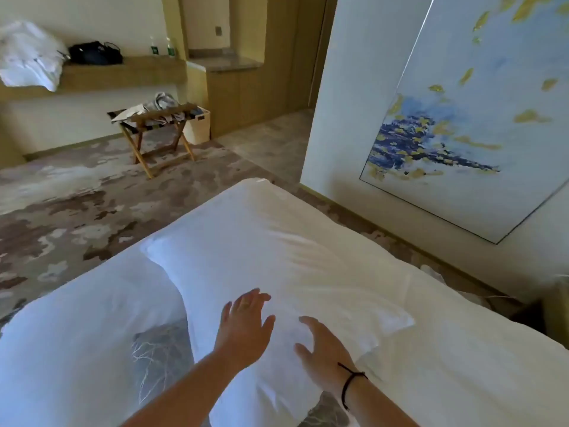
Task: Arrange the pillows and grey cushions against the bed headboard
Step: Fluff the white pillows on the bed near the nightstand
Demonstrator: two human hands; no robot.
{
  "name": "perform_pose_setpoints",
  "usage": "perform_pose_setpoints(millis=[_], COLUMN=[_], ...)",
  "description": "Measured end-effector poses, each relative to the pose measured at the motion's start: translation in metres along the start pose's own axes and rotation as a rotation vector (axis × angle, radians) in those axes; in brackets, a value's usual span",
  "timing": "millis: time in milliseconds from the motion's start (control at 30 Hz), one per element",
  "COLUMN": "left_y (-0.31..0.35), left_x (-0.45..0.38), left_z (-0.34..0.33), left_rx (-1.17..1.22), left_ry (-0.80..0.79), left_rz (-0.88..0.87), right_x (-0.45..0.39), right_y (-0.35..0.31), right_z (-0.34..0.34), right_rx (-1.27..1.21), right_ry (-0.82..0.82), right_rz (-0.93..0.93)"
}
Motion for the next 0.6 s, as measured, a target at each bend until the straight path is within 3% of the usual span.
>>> perform_pose_setpoints(millis=[167,300,400,500,600], left_y=[0.004,-0.019,-0.039,-0.047,-0.049], left_x=[-0.116,-0.126,-0.118,-0.117,-0.118], left_z=[-0.050,-0.112,-0.144,-0.153,-0.159], left_rx=[-0.268,-0.277,-0.268,-0.274,-0.250], left_ry=[0.055,0.173,0.199,0.201,0.163], left_rz=[-0.173,-0.211,-0.222,-0.224,-0.232], right_x=[-0.102,-0.162,-0.189,-0.205,-0.211], right_y=[0.013,0.024,0.043,0.065,0.085], right_z=[0.045,0.070,0.081,0.085,0.086], right_rx=[0.061,0.130,0.134,0.054,-0.034], right_ry=[0.216,0.363,0.456,0.464,0.358], right_rz=[-0.022,0.002,-0.103,-0.273,-0.462])
Point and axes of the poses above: each hand's wrist, its own x-axis away from the middle knuckle, its own z-axis out of the back of the hand, y = z × x, the point moved 10 cm from there along -x, towards the middle knuckle, and after that the axes turned 13 degrees about -x, right-handed, at the moved point
